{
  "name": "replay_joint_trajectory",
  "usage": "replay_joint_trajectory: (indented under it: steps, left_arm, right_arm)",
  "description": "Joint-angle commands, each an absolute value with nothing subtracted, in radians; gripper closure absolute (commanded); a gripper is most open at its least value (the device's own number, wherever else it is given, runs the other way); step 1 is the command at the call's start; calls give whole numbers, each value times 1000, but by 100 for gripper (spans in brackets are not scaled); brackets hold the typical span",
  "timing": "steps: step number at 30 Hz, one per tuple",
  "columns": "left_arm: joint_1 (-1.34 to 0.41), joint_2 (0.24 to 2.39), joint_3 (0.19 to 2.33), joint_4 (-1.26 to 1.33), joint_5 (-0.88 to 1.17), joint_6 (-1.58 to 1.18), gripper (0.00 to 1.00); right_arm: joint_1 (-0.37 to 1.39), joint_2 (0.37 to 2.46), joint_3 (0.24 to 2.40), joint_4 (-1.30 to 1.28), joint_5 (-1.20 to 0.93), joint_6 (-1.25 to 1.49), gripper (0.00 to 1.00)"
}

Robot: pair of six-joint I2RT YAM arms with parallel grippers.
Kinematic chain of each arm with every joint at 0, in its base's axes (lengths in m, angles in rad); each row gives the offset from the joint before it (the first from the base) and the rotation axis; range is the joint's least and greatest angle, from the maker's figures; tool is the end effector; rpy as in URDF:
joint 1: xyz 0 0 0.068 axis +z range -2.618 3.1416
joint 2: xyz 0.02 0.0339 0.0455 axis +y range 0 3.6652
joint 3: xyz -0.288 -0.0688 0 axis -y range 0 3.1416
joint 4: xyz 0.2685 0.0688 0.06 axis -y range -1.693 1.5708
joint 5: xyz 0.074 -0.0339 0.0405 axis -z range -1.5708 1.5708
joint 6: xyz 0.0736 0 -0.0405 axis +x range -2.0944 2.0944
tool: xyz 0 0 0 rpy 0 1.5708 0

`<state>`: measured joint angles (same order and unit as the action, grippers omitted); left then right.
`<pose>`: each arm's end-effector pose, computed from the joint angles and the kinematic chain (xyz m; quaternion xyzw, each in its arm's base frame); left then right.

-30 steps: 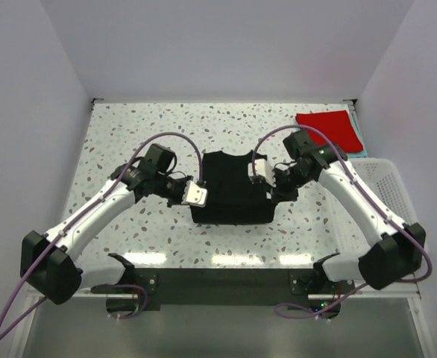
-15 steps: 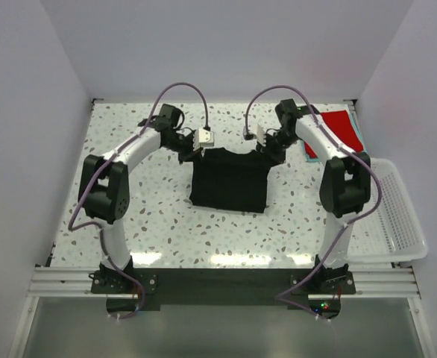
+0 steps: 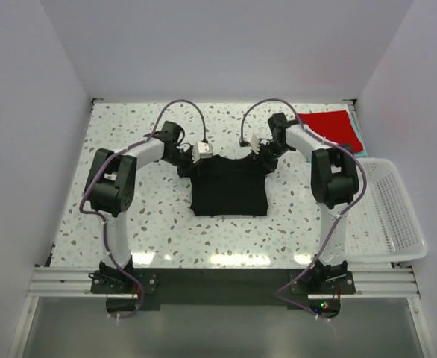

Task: Fold and stack the t-shirts
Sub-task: Fold the tshirt

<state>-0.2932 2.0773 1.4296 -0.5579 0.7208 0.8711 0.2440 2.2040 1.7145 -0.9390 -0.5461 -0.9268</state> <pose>0.4227 -0.1784 0.1304 0.5594 0.7334 -0.2840 0.2617 0.4517 0.1518 0.1369 -0.5467 0.7900 0.2305 0.1546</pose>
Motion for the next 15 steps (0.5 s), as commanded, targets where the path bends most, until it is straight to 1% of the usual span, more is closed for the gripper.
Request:
replay_joint_trajectory:
  steps: [1, 4, 6, 7, 9, 10, 11, 12, 13, 14, 15]
  left_arm:
    - [-290, 1929, 1239, -620, 732, 845, 100]
    - [-291, 1800, 1076, -630, 767, 850, 100]
    - [-295, 1740, 1013, -635, 779, 853, 100]
    - [-295, 1688, 968, -637, 781, 851, 100]
    - [-296, 1642, 942, -638, 795, 848, 100]
    - [-296, 1603, 927, -646, 802, 851, 98]
    - [-298, 1585, 922, -653, 813, 873, 83]
    - [-305, 1568, 919, -672, 819, 885, 77]
    - [-308, 1550, 920, -670, 815, 896, 73]
    - [-313, 1516, 928, -670, 805, 910, 67]
    - [-321, 1502, 934, -661, 807, 916, 65]
  right_arm:
    - [311, 2073, 1499, -876, -494, -928, 100]
    - [373, 1945, 1350, -856, -508, -916, 100]
    - [403, 1895, 1271, -873, -537, -893, 100]
    - [413, 1844, 1253, -885, -543, -890, 98]
    - [416, 1800, 1220, -914, -560, -874, 78]
    - [417, 1767, 1220, -932, -563, -873, 68]
    - [417, 1755, 1226, -957, -574, -874, 50]
    - [416, 1749, 1261, -1012, -592, -867, 46]
    - [413, 1746, 1287, -1037, -610, -852, 44]
    - [402, 1755, 1317, -1084, -633, -819, 43]
    - [394, 1766, 1385, -1095, -693, -792, 43]
